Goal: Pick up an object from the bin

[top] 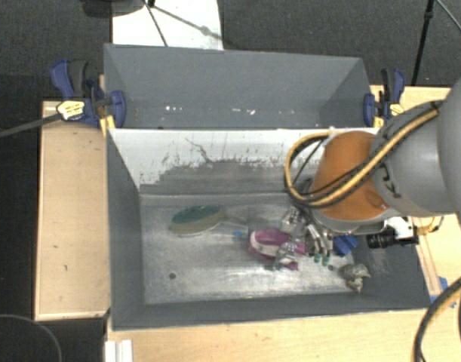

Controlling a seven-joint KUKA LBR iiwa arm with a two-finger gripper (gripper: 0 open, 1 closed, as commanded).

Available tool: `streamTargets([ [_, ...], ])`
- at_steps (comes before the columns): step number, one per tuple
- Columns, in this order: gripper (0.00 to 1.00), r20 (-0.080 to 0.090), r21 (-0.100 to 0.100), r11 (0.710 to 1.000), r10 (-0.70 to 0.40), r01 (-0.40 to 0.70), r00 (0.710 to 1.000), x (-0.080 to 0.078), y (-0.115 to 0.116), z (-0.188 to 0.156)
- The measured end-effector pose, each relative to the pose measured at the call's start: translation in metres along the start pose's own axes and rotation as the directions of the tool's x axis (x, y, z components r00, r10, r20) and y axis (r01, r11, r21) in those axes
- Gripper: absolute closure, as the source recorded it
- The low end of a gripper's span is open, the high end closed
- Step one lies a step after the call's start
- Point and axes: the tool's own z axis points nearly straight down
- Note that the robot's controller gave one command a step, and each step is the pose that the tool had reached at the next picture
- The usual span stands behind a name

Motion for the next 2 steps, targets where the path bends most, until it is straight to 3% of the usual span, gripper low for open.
streamTargets([
  [2, 1.0, -0.006, 0.001, 1.0, -0.004, 0.004, 1.0, -0.001, 0.0, -0.021],
])
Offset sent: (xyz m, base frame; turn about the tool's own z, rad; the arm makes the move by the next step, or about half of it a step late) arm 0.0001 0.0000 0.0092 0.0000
